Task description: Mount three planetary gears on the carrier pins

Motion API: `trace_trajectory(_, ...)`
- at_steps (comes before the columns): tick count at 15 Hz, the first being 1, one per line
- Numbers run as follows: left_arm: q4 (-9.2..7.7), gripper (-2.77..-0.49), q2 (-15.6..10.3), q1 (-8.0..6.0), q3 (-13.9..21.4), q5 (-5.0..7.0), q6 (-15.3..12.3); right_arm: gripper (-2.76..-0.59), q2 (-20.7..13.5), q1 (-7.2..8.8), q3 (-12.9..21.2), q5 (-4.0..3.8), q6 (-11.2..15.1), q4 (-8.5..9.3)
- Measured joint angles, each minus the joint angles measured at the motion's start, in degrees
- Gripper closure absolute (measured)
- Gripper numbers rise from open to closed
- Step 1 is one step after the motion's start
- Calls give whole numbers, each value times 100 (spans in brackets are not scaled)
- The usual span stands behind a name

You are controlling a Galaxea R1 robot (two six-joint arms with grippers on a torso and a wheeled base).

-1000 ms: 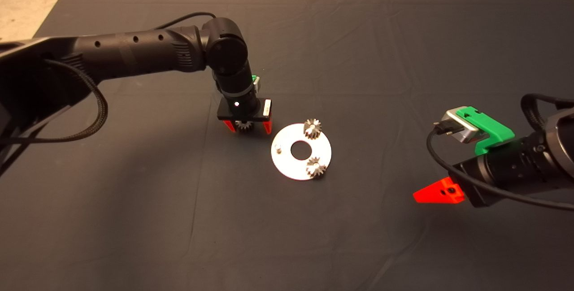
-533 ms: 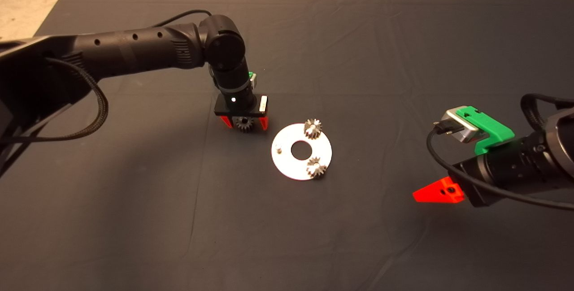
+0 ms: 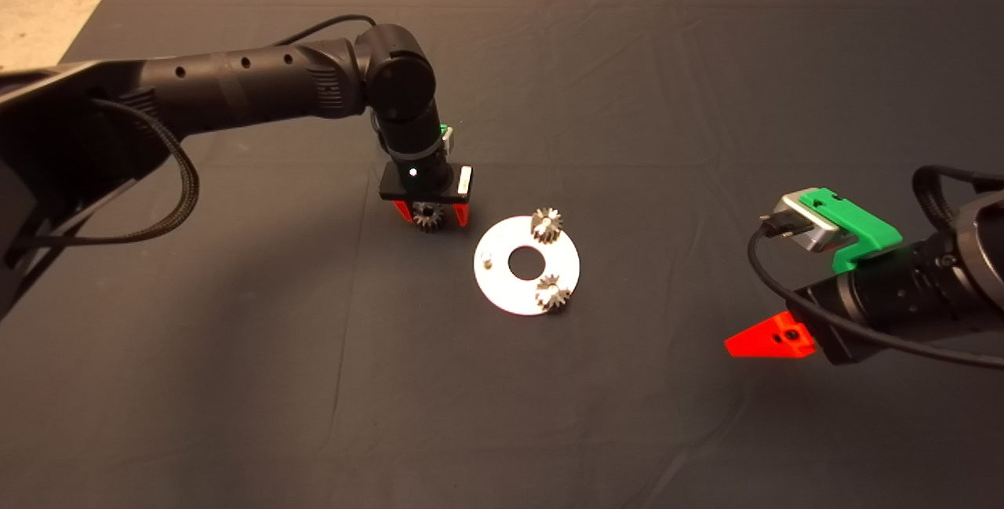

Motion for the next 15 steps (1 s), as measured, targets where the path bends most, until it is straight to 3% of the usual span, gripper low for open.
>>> trace_trajectory(2, 0, -166, -17, 0, 0, 5, 0, -273, 0, 0, 0, 0, 2, 2)
trace_trajectory(4, -2, -151, -14, 0, 0, 7, 0, -273, -1, 0, 0, -1, 0, 7)
trace_trajectory(15, -2, -110, -16, 0, 12, 134, 16, -273, -1, 0, 2, 0, 0, 10)
